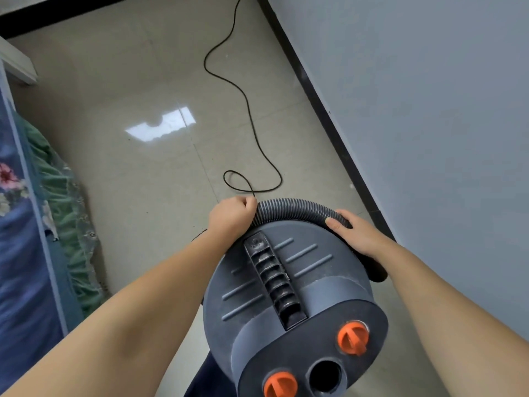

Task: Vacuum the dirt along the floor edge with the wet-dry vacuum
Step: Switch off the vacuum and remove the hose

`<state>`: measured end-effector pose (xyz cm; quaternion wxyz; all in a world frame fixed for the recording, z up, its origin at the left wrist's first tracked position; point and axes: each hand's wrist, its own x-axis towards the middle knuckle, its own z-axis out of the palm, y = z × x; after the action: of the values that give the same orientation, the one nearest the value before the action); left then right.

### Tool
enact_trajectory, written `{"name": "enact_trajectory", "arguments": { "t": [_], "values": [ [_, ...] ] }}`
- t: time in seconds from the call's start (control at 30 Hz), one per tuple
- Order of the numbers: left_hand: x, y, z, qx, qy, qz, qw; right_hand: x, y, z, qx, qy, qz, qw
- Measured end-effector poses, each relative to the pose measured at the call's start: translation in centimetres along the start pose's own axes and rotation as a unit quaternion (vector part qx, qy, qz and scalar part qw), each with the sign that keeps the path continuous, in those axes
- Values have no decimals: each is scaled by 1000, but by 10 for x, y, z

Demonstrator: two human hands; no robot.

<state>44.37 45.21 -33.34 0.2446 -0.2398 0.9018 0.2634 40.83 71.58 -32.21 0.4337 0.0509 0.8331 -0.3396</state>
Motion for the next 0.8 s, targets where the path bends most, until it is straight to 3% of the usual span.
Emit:
{"name": "enact_trajectory", "arguments": {
  "t": [0.17,0.53,0.8],
  "values": [
    [9,-10,9,26,33,20,999,11,-5,6,-21,3,4,1000],
    [22,-20,20,-35,-9,38,999,10,-11,5,-35,2,12,999],
    [-20,11,-19,-41,-62,81,994,-26,-54,-7,-93,17,-25,995]
  ]
}}
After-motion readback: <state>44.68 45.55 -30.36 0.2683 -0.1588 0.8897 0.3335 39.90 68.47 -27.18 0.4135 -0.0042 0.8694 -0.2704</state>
